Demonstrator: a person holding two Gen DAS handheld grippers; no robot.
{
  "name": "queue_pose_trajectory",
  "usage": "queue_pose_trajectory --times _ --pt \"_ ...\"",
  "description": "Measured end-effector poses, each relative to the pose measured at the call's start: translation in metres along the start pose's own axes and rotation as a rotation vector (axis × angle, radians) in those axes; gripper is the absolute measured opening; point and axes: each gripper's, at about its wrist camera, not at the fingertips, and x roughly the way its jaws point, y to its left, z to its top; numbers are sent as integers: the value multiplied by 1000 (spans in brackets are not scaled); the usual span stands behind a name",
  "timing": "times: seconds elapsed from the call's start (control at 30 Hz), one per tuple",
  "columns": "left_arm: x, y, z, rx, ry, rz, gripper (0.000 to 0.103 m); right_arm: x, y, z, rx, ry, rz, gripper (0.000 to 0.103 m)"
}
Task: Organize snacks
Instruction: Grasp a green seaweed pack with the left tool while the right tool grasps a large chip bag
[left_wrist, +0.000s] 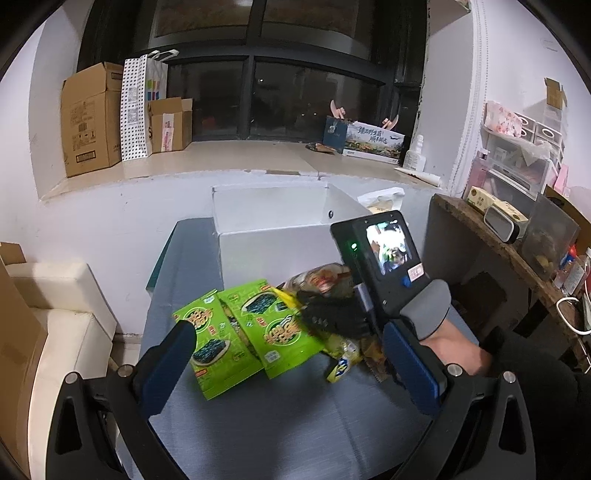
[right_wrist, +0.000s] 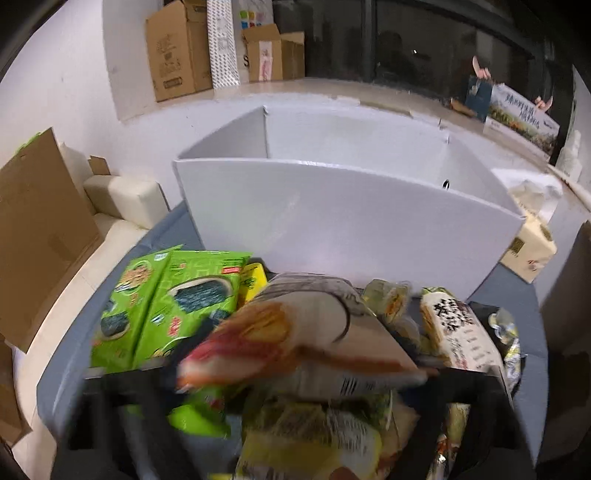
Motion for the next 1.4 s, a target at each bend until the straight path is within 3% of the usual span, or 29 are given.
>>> queue_pose_trajectory --times 0.2,0.37,0.53,0.67,0.77,0.97,1.07,1.13,1.2,1.27,1.4 --pt "14 23 -7 -66 13 6 103 -17 -14 0 53 -48 65 48" --pt "45 49 -15 -122 96 55 103 -48 -19 -8 39 -94 77 47" --pt "88 79 -20 -248 175 81 103 -87 -29 -24 33 -138 74 47" --pt "122 91 -22 -273 247 164 103 -114 -41 -34 66 -169 90 47" --pt "143 100 -22 -337 270 129 103 -136 -47 -43 91 -204 84 47" --pt "186 115 -22 -424 330 136 103 -161 -56 -55 122 -246 81 47" --pt "192 123 -26 -486 328 85 103 -166 -60 -60 139 -247 88 47" --pt "192 124 -26 -484 319 65 95 -165 -61 -62 143 -241 84 47" --pt "187 125 -27 -494 311 27 70 -163 -62 -63 154 -237 98 47" --pt "182 131 -28 -508 309 34 68 -161 -62 -64 154 -237 102 47" --pt "165 126 -24 -434 271 43 64 -161 -55 -65 134 -238 105 47"
